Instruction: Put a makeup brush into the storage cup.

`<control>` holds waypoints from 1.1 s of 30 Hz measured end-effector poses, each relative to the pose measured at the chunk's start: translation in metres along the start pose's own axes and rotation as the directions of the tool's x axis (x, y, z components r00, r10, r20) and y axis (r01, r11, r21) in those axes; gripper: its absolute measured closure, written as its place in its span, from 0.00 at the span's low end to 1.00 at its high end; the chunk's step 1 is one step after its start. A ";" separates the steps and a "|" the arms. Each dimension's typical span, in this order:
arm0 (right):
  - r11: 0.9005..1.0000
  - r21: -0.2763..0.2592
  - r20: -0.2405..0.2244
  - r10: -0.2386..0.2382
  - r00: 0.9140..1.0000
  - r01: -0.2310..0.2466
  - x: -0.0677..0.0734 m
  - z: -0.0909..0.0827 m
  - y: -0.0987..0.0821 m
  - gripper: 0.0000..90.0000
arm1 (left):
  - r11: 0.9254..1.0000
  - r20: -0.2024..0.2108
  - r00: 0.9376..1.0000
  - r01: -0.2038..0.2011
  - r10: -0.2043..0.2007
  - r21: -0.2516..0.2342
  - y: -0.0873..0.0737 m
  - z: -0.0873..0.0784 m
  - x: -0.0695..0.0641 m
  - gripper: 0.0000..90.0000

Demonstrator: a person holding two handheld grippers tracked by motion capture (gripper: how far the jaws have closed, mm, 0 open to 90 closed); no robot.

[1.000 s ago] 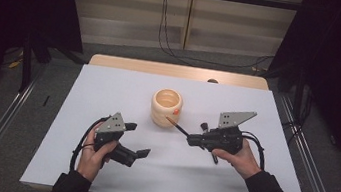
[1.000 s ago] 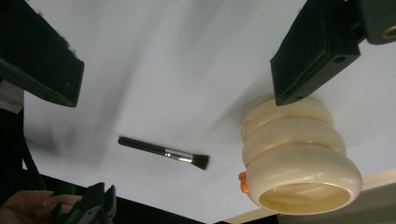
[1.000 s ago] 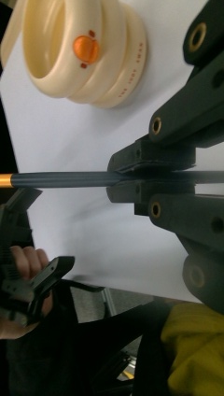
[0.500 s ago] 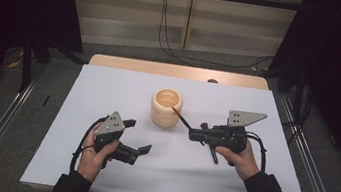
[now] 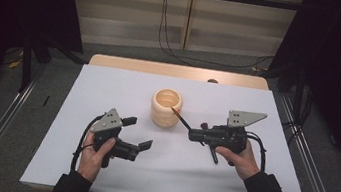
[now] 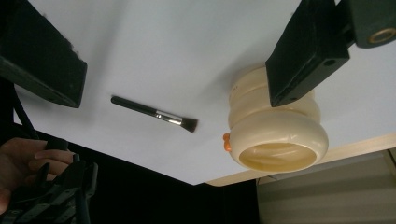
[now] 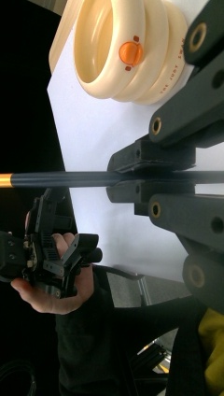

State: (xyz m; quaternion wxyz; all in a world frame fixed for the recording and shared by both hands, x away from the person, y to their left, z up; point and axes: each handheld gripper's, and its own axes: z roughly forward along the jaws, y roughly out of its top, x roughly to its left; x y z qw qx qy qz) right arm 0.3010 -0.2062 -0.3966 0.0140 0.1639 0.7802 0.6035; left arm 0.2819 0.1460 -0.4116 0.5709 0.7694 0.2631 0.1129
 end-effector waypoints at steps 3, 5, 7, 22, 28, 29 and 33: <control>1.000 0.002 -0.010 0.000 1.000 0.000 0.001 0.001 0.000 0.95 | 1.000 0.003 1.000 -0.010 0.010 -0.008 0.004 0.002 -0.004 0.06; 1.000 0.002 -0.011 -0.002 1.000 0.002 0.001 0.002 0.000 0.95 | 1.000 0.005 1.000 -0.012 0.012 -0.016 0.008 0.003 -0.006 0.06; 1.000 0.003 -0.015 -0.005 1.000 0.005 0.001 0.003 0.000 0.95 | 1.000 0.039 0.999 -0.006 0.007 -0.031 0.012 0.005 -0.006 0.06; 1.000 0.018 -0.016 -0.017 1.000 0.018 0.003 0.007 0.000 0.95 | 0.996 0.085 0.995 -0.041 0.047 -0.076 0.033 0.017 -0.010 0.07; 1.000 0.017 -0.027 -0.017 0.999 0.018 0.003 0.008 0.000 0.95 | 0.997 0.100 0.994 -0.026 0.034 -0.079 0.038 0.027 -0.018 0.09; 1.000 0.017 -0.027 -0.017 0.999 0.018 0.003 0.008 0.000 0.95 | 0.997 0.094 0.995 -0.031 0.038 -0.077 0.039 0.029 -0.019 0.09; 1.000 0.025 -0.024 -0.016 1.000 0.017 0.003 0.009 0.000 0.95 | 0.994 0.103 0.992 -0.058 0.068 -0.092 0.042 0.034 -0.026 0.15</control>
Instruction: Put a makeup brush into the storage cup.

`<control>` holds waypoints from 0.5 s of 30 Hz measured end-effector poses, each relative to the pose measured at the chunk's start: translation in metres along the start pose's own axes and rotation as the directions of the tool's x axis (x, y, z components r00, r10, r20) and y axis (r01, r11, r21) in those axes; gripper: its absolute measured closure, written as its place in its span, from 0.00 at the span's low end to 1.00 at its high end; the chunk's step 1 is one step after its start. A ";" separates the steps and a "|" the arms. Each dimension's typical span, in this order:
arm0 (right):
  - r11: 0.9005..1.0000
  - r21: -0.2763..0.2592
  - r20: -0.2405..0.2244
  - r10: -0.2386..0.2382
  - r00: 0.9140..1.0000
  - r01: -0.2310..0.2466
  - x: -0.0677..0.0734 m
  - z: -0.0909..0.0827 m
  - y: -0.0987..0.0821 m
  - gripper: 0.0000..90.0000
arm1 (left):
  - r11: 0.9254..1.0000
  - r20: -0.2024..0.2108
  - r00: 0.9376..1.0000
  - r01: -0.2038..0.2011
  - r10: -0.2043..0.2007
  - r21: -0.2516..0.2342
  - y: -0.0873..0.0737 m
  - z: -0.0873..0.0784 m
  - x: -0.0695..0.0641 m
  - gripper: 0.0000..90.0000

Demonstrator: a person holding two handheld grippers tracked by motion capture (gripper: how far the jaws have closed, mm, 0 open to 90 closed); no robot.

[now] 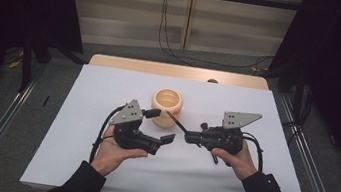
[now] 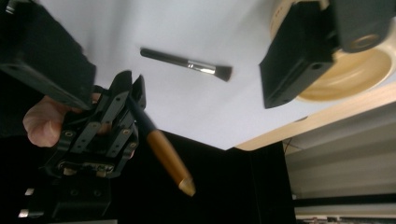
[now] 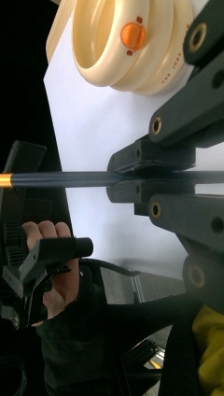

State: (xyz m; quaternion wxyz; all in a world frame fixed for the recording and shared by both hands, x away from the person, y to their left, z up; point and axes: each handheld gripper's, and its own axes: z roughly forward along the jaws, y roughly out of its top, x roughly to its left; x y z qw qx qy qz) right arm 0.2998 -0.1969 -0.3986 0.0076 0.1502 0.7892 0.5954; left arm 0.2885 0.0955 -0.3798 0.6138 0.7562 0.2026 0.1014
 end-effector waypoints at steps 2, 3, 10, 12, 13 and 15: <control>1.000 -0.002 -0.006 -0.001 1.000 0.001 0.000 0.001 0.000 0.95 | 1.000 -0.015 1.000 -0.018 0.018 -0.014 0.002 0.002 -0.002 0.19; 1.000 0.002 -0.004 -0.001 1.000 0.001 0.000 0.001 0.000 0.95 | 1.000 -0.014 1.000 -0.027 0.027 -0.012 0.003 0.003 -0.003 0.22; 1.000 -0.002 -0.013 0.000 1.000 0.000 0.000 0.003 -0.001 0.95 | 0.999 0.004 1.000 -0.028 0.028 -0.027 0.009 0.010 -0.005 0.41; 1.000 -0.002 -0.013 0.002 1.000 -0.002 0.000 0.003 -0.001 0.95 | 0.999 0.026 1.000 -0.017 0.018 -0.032 0.011 0.012 -0.006 0.47; 1.000 0.000 -0.013 0.002 1.000 -0.002 0.000 0.003 -0.001 0.95 | 0.999 0.018 1.000 -0.020 0.021 -0.032 0.011 0.012 -0.006 0.50; 1.000 -0.003 -0.011 0.000 1.000 0.000 0.000 0.003 -0.001 0.95 | 1.000 0.009 1.000 -0.021 0.021 -0.022 0.013 0.013 -0.006 0.56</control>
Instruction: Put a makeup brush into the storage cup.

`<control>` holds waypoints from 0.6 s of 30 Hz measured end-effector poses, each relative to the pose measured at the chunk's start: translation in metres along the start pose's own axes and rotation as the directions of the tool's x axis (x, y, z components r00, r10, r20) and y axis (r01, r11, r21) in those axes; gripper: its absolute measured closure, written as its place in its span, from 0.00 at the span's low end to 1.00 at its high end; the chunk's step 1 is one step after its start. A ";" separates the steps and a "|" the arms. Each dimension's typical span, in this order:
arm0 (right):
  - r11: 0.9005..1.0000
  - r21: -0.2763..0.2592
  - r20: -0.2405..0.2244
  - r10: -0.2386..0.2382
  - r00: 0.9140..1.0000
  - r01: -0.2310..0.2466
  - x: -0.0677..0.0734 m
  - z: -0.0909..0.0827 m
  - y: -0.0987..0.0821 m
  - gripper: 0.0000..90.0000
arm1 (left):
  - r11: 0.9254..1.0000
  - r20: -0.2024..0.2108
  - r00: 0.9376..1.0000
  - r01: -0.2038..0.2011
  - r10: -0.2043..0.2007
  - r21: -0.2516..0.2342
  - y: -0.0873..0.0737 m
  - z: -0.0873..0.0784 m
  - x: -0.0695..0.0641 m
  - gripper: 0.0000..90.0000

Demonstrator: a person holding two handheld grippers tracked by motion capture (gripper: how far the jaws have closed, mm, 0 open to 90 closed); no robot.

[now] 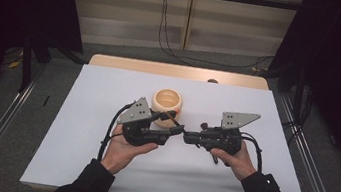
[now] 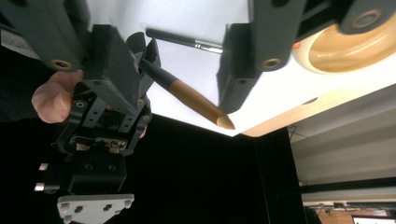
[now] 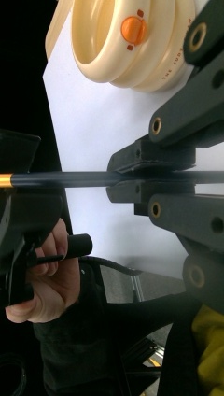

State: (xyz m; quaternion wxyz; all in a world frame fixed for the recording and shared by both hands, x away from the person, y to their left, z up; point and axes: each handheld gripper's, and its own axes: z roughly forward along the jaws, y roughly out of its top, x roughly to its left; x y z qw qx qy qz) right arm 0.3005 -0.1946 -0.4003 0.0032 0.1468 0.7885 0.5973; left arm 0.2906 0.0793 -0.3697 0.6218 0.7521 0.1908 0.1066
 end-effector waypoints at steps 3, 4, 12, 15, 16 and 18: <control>1.000 -0.003 0.007 -0.001 1.000 0.001 0.000 -0.001 0.000 0.95 | 0.999 0.035 0.999 0.041 -0.041 -0.010 0.000 0.000 0.003 0.66; 1.000 -0.004 0.013 0.000 1.000 0.001 0.000 -0.002 0.000 0.95 | 0.999 0.043 0.998 0.047 -0.047 -0.007 0.001 0.000 0.004 0.67; 1.000 -0.011 0.008 -0.001 1.000 0.001 -0.001 -0.002 0.000 0.95 | 0.995 0.079 0.993 0.095 -0.093 -0.024 0.001 0.004 0.007 0.80; 1.000 -0.008 0.009 -0.002 1.000 0.002 0.000 -0.002 0.000 0.95 | 0.994 0.092 0.991 0.104 -0.101 -0.025 0.002 0.003 0.006 0.82; 1.000 -0.007 0.008 -0.004 1.000 0.004 0.000 -0.001 0.000 0.95 | 0.993 0.098 0.989 0.110 -0.107 -0.030 0.002 0.003 0.006 0.83; 1.000 -0.004 0.007 -0.010 1.000 0.010 0.000 -0.001 0.000 0.95 | 0.993 0.110 0.988 0.114 -0.110 -0.027 0.002 0.002 0.006 0.84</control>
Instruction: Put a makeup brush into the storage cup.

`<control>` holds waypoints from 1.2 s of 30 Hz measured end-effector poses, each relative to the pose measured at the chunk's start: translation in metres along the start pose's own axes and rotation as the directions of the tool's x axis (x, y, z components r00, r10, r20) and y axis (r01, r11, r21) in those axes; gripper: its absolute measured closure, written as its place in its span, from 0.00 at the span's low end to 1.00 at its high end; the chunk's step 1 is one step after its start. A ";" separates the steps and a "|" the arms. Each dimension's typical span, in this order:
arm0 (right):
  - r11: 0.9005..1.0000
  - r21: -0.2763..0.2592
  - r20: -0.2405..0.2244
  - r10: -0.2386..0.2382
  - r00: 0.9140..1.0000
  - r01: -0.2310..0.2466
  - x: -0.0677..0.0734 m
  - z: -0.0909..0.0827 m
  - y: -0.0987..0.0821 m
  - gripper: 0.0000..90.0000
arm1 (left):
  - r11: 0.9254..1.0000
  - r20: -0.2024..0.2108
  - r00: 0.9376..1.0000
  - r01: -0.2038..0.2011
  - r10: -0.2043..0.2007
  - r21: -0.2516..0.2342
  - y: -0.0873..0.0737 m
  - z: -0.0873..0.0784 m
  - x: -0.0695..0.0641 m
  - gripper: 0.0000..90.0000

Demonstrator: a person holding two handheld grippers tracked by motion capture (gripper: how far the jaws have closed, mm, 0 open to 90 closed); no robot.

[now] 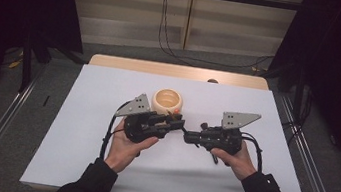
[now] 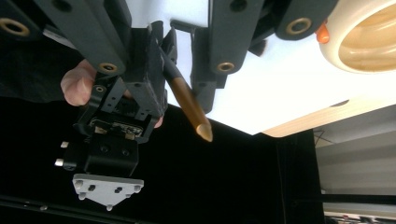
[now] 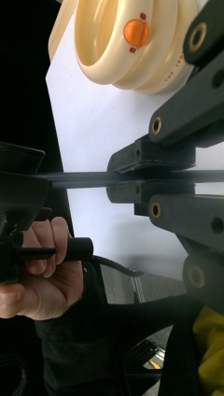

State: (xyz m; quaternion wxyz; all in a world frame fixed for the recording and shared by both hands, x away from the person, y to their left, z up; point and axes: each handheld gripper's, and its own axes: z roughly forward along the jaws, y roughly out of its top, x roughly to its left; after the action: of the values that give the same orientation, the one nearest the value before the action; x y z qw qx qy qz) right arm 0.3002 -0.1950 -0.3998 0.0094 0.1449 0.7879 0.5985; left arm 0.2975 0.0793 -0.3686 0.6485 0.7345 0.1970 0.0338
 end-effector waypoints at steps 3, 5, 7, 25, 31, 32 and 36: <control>1.000 0.003 -0.004 -0.006 1.000 0.006 0.000 0.001 -0.001 0.94 | 1.000 0.012 1.000 -0.004 0.004 0.005 0.001 -0.001 0.000 0.87; 1.000 0.006 0.002 -0.010 1.000 0.010 0.000 0.002 -0.001 0.93 | 1.000 0.027 1.000 0.003 -0.003 0.006 0.001 -0.001 -0.001 0.89; 1.000 0.005 0.002 -0.013 1.000 0.013 -0.001 0.003 -0.001 0.92 | 1.000 0.052 0.999 0.008 -0.008 0.004 0.001 -0.001 -0.001 0.91; 1.000 0.011 0.025 -0.025 0.999 0.025 -0.001 0.006 -0.004 0.70 | 0.999 0.017 1.000 -0.023 0.022 0.031 0.002 0.001 -0.005 0.93; 0.999 0.020 0.027 -0.034 0.999 0.033 0.001 0.008 -0.003 0.51 | 0.999 0.015 1.000 -0.020 0.019 0.026 0.002 0.000 -0.004 0.93; 0.999 0.018 0.032 -0.035 0.999 0.034 0.001 0.008 -0.003 0.47 | 0.999 0.018 1.000 -0.021 0.021 0.028 0.002 0.000 -0.003 0.93; 1.000 0.012 0.058 -0.030 0.998 0.029 0.001 0.008 -0.003 0.34 | 0.999 0.006 1.000 -0.020 0.019 0.028 0.002 0.000 -0.003 0.93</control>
State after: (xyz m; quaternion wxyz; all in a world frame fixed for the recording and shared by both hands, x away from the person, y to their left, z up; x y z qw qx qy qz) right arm 0.3004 -0.1878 -0.4046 0.0405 0.1508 0.7926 0.5894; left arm 0.2953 0.0786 -0.3664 0.6381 0.7456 0.1886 0.0354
